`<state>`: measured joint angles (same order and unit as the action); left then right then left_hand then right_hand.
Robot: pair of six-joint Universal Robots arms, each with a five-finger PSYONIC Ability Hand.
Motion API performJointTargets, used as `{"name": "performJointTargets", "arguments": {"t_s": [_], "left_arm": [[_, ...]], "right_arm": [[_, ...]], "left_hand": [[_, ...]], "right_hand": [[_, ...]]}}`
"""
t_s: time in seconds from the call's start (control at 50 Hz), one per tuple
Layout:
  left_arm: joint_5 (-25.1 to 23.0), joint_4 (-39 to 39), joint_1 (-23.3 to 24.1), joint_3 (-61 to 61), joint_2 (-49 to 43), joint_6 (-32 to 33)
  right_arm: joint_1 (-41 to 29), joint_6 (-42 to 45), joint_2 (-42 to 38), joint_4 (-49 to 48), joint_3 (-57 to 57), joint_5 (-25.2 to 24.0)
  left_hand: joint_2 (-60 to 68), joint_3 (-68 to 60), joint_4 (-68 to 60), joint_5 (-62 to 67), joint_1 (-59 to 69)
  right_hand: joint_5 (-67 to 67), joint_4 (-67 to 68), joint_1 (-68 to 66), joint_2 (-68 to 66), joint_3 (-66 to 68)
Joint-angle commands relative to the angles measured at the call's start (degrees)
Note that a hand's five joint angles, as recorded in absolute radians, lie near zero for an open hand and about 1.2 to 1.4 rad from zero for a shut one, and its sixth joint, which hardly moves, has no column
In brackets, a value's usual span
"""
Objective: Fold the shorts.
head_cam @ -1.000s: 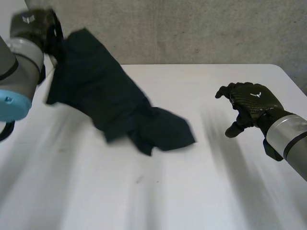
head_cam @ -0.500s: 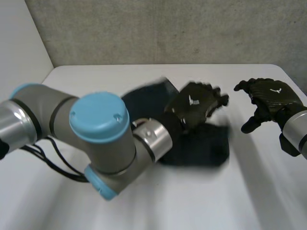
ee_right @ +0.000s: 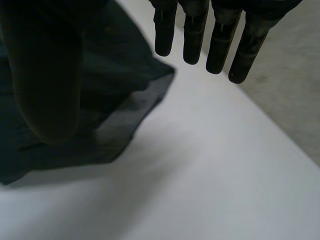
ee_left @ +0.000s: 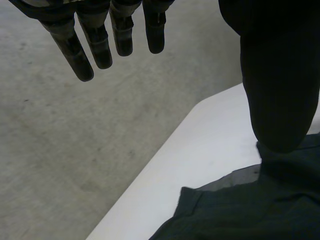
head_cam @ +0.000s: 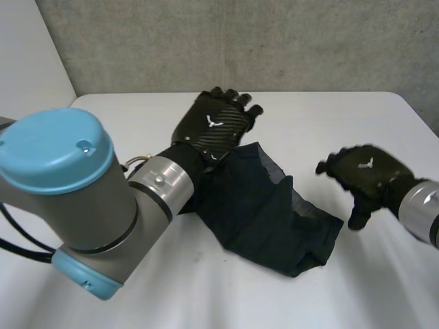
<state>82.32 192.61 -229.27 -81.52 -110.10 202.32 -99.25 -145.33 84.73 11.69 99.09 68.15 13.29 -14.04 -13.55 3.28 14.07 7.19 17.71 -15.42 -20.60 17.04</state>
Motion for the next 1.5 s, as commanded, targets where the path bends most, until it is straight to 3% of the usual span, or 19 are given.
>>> {"name": "performJointTargets", "arguments": {"t_s": [0.02,0.14,0.28,0.36,0.38,0.46,0.52,0.56,0.68,0.78,0.92,1.02,1.12,1.24,1.34,1.5], "left_arm": [[-6.8,-3.9,0.7,8.1,-8.4,0.6],[-8.6,-11.5,1.8,16.5,-16.4,2.0],[-9.2,-16.7,4.4,24.1,-25.4,11.2],[-9.2,-17.2,5.5,26.2,-28.6,15.1],[-9.1,-17.2,5.7,26.6,-29.1,15.6],[-8.6,-17.2,5.9,29.0,-31.1,16.1],[-7.5,-17.3,5.8,31.1,-32.5,16.2],[-5.2,-17.1,5.5,31.8,-33.0,16.2],[4.2,-16.4,5.8,31.3,-31.8,16.2],[9.1,-16.8,5.3,25.6,-22.3,15.5],[11.8,-16.5,2.4,16.7,-5.9,14.9],[12.9,-16.2,0.7,13.0,5.9,8.4],[14.1,-19.7,-2.5,8.1,11.5,2.8],[14.2,-25.1,-4.3,1.8,11.8,2.1],[14.4,-25.5,-6.3,-1.5,8.2,2.9],[14.5,-21.5,-9.7,10.7,-5.5,4.3]], "right_arm": [[-0.9,3.6,0.2,-2.1,5.8,-2.1],[-1.5,9.3,0.4,-3.6,11.0,-2.2],[-2.4,10.9,-0.5,-7.6,13.2,-1.8],[-2.5,10.9,-2.4,-10.7,14.0,-1.7],[-2.6,10.9,-3.2,-11.3,14.1,-1.7],[-2.8,10.9,-5.0,-12.1,14.2,-1.7],[-2.8,10.9,-5.5,-12.2,14.0,-1.8],[-2.7,10.9,-5.5,-12.5,13.7,-2.2],[-3.1,10.2,-5.5,-13.3,12.2,-1.9],[-4.4,6.6,-4.9,-12.7,7.9,-0.2],[-6.5,-3.7,-0.4,-8.3,-4.8,5.8],[-6.7,-6.4,-0.2,-0.3,-14.4,8.0],[-9.1,-6.6,-2.5,8.5,-21.3,8.8],[-16.0,-7.2,-10.1,11.8,-26.1,9.6],[-17.6,-7.0,-15.5,12.4,-28.0,12.4],[-19.3,-5.1,-24.0,8.4,-36.6,15.2]], "left_hand": [[4.5,-3.7,-4.2,4.5,3.7],[4.5,-3.7,-4.2,4.5,3.7],[4.0,-3.2,-3.7,4.0,3.2],[4.5,-3.7,-4.2,4.5,3.7],[5.0,-4.2,-4.7,5.0,4.2],[19.8,-19.0,-19.5,19.8,19.0],[48.6,-47.9,-48.4,48.6,47.9],[66.3,-65.6,-66.1,66.4,65.6],[66.7,-66.0,-66.4,66.7,65.9],[66.7,-66.0,-66.4,66.7,65.9],[66.7,-66.0,-66.4,66.7,65.9],[66.7,-66.0,-66.4,66.7,65.9],[66.7,-66.0,-66.4,66.7,65.9],[66.7,-66.0,-66.4,66.7,65.9],[66.7,-66.0,-66.4,66.7,65.9],[66.7,-66.0,-66.4,66.7,65.9]], "right_hand": [[4.3,3.8,-6.1,-0.9,4.5],[4.3,3.8,-6.1,-0.9,4.5],[6.3,5.8,-8.1,-2.9,6.5],[13.2,12.7,-15.0,-9.8,13.4],[20.7,20.2,-22.5,-17.3,20.9],[45.1,44.6,-46.9,-41.7,45.3],[62.8,62.2,-64.5,-59.4,62.9],[62.8,62.3,-64.6,-59.4,63.0],[62.8,62.3,-64.6,-59.4,63.0],[62.8,62.3,-64.6,-59.4,63.0],[62.8,62.3,-64.6,-59.4,63.0],[62.8,62.3,-64.6,-59.4,63.0],[62.8,62.3,-64.6,-59.4,63.0],[62.8,62.3,-64.6,-59.4,63.0],[62.8,62.3,-64.6,-59.4,63.0],[62.8,62.3,-64.6,-59.4,63.0]]}}
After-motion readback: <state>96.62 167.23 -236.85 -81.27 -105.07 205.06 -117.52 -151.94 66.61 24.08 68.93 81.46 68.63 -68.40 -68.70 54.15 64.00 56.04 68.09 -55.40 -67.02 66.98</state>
